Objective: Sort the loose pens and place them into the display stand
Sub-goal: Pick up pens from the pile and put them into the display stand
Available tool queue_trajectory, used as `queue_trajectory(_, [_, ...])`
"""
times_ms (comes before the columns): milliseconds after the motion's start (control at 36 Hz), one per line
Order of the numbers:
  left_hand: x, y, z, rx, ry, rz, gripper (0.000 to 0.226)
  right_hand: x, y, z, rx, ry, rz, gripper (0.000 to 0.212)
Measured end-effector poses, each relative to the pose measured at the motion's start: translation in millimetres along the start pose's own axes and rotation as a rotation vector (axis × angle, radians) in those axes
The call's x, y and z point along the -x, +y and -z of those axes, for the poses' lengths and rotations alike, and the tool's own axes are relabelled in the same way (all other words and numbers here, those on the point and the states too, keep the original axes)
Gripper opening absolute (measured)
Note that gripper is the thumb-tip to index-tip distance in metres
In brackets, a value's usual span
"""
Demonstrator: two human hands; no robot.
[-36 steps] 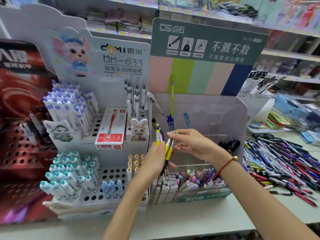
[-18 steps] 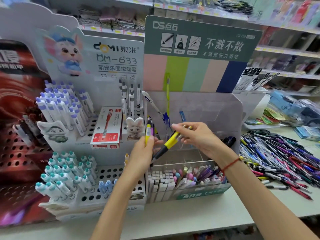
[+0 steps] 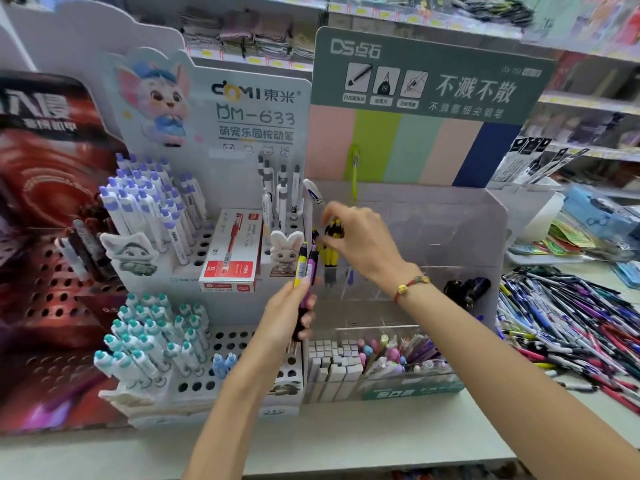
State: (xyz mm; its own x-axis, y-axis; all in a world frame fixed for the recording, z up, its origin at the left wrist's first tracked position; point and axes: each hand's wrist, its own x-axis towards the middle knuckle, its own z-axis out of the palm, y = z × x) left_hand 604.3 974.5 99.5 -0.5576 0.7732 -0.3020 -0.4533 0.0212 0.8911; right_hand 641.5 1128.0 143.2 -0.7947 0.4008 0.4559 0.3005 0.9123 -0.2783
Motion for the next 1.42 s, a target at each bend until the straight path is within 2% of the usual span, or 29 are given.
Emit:
queue_trajectory(111, [1.5, -3.1, 2.2, 0.129, -0.054, 0.016, 0.046, 15.0, -0.4, -15.9, -0.048, -0.072, -0.061, 0.028])
queue_trajectory(222, [2.7, -0.2, -0.6, 0.136, -0.056, 0.051, 0.042, 31.8, -8.4, -3.5, -0.169, 0.17, -0.1, 0.028])
queue_trajectory(250, [2.9, 0.1, -3.1, 0.121, -0.058, 0.059, 0.041, 35.1, -11.3, 1.3, -0.233, 0.182, -0.153, 0.026])
queue_trajectory(278, [3.1, -0.2, -5.7, 0.111, -0.061, 0.066, 0.04, 37.8, -13.7, 6.0, -0.323, 0.124, -0.213, 0.027])
queue_trajectory(361, [3.8, -2.2, -14.7, 0.087, -0.09, 0.077, 0.035, 46.6, -13.0, 13.0, -0.514, -0.22, -0.337, 0.034])
queue_trajectory(389, [3.9, -2.1, -17.3, 0.078, -0.089, 0.082, 0.032, 48.7, -11.4, 14.3, -0.555, -0.251, -0.356, 0.032])
queue_trajectory(472, [1.5, -1.6, -22.9, -0.012, -0.048, 0.069, 0.031, 51.0, -6.5, 19.2, -0.734, -0.154, -0.426, 0.02])
queue_trajectory(556, [0.4, -0.1, -22.3, -0.209, 0.005, -0.004, 0.029, 47.2, -5.0, 22.4, -0.924, -0.039, -0.506, 0.006])
queue_trajectory(639, [0.5, 3.3, -14.3, -0.349, 0.061, -0.094, 0.025, 37.9, 2.3, 29.1, -1.039, 0.247, -0.594, 0.009])
queue_trajectory(694, [0.3, 6.2, -6.6, -0.329, 0.102, -0.131, 0.023, 31.6, 8.6, 36.3, -1.025, 0.42, -0.598, 0.01])
queue_trajectory(750, [2.3, 8.3, -0.2, -0.28, 0.119, -0.167, 0.021, 27.8, 12.4, 34.2, -0.87, 0.467, -0.529, 0.01])
queue_trajectory(861, [10.4, 9.6, 6.7, -0.158, 0.141, -0.246, 0.018, 26.0, 7.4, 10.2, -0.506, 0.371, -0.268, 0.027])
queue_trajectory(944, [12.9, 12.2, 8.2, -0.098, 0.144, -0.256, 0.017, 26.2, 5.1, -9.2, -0.263, 0.309, -0.081, 0.028])
queue_trajectory(1056, [14.3, 13.4, 12.7, -0.108, 0.17, -0.262, 0.013, 29.0, 4.6, -26.7, -0.071, 0.19, 0.016, 0.026])
queue_trajectory(1194, [19.8, 11.9, 17.6, -0.265, 0.211, -0.332, 0.011, 31.6, 8.7, -19.4, 0.028, 0.195, 0.083, 0.025])
queue_trajectory(1250, [20.0, 11.6, 17.2, -0.29, 0.214, -0.361, 0.01, 37.4, 8.9, -11.2, 0.004, 0.241, 0.073, 0.027])
queue_trajectory(1306, [19.0, 9.5, 13.9, -0.302, 0.194, -0.389, 0.014, 48.9, 3.1, -0.4, -0.185, 0.27, -0.044, 0.025])
queue_trajectory(1389, [15.0, 3.1, 3.9, -0.395, 0.133, -0.415, 0.014, 67.0, -8.4, 13.6, -0.642, 0.045, -0.261, 0.021])
queue_trajectory(1417, [12.4, 0.2, 0.5, -0.456, 0.112, -0.417, 0.016, 72.1, -9.6, 15.4, -0.709, -0.027, -0.286, 0.022])
